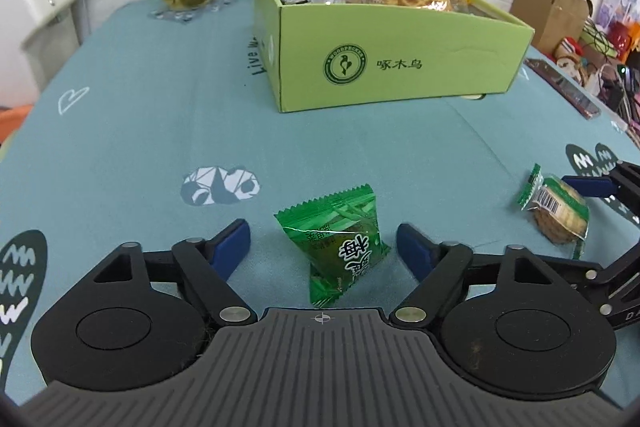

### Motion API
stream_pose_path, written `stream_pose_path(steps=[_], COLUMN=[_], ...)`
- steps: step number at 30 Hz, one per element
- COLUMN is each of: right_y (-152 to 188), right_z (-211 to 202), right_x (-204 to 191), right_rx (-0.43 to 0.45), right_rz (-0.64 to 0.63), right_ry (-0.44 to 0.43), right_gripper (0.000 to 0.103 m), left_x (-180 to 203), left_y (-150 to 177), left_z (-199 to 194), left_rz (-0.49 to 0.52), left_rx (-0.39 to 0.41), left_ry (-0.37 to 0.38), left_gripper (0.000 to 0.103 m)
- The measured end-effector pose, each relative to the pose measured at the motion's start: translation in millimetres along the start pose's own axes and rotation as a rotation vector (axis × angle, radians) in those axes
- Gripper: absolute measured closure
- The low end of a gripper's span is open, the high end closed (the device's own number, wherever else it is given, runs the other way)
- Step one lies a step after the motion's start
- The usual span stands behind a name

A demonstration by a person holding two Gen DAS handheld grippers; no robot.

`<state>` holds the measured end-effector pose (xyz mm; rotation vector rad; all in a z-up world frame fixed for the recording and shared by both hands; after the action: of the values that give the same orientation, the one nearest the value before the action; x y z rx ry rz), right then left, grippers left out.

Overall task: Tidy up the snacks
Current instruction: 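Grasp the green candy packet with the left tool while the right tool grasps the round biscuit packet, then carry both packets into the green box and open both tools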

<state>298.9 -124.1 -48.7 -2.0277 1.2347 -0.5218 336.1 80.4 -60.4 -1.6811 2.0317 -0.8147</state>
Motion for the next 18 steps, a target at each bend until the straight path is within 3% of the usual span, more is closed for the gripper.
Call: stream_pose_path(steps=[1,2,3,7,10,18], right_y=[0.4,-0.3,-0.2,1.5,-9.2,-89.9], right_z=[-4.4,-9.6,-11.9,-16.8,-32.6,-53.3], right_x=[0.0,1.4,3.3,6.7,10.7,40.5], right_rx=[0.021,0.032,0.024,0.028,0.081,0.270], right_rz=[-0.003,-0.001,0.017,0.023,0.051,0.026], right_ry=[0.005,0.016,-0.003,-0.001,-0.033,0.001], right_gripper=[0.024,0.041,0.053,0.054,0.054,0.053], left_x=[2.2,3.8,4.8,5.0,6.4,9.3], left_y=[0.4,0.0,-0.6,-4.5,-13.4,-88.4], left_z=[-1.1,-2.3,-3.0,-5.1,-17.1,-42.6], left_rz=[0.020,0.029,0.024,-0.042,-0.086,-0.089], left_rx=[0.009,0.011,0.007,-0.021,-0.009,0.112], left_ry=[-0.014,-0.018,-0.006,0.058,0.130,0.168], left_gripper=[0.065,0.085,0.088,0.090,0.090,0.089])
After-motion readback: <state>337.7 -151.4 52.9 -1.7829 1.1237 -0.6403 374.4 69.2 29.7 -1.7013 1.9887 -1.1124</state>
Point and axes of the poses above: each gripper's, at about its wrist camera, not at the fingertips, and z roughly the way its jaws point, x to its right, y to its underside, the point moved 6 cm from there along z, roughly the way its jaws point, and after that the axes turned 3 degrees about -x, right-handed, at the moved point
